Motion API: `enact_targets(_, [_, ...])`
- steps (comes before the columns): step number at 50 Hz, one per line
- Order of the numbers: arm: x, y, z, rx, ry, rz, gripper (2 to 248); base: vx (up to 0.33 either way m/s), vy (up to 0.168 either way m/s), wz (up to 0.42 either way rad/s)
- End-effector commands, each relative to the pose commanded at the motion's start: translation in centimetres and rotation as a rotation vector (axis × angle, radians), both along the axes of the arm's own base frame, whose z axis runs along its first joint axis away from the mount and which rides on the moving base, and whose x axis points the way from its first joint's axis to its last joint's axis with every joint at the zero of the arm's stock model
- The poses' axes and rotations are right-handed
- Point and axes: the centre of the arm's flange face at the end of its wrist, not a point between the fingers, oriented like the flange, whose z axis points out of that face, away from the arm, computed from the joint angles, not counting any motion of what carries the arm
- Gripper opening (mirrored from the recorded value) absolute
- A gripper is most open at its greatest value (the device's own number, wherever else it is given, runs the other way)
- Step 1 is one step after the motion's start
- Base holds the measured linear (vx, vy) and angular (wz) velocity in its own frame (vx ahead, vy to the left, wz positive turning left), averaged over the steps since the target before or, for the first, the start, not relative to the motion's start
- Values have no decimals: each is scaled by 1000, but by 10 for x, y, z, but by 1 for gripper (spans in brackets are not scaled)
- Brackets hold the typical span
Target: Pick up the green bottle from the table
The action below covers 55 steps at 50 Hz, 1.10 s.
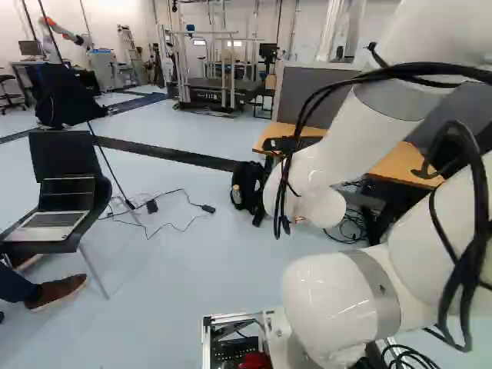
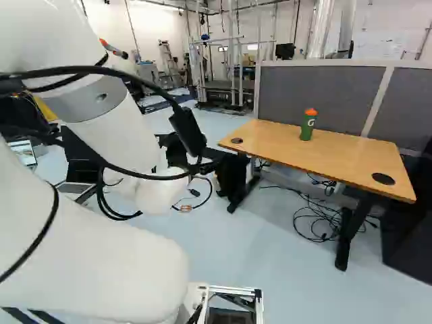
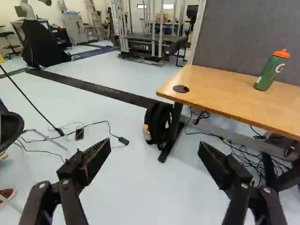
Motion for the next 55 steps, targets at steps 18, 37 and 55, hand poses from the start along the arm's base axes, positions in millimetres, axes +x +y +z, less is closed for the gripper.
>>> enact_targets(18, [0,0,0,0,0,0,247,25,25,-8])
enact_targets(37, [0,0,0,0,0,0,247,132,-4,-3])
enact_targets(55, [0,0,0,0,0,0,247,97,-69,-185])
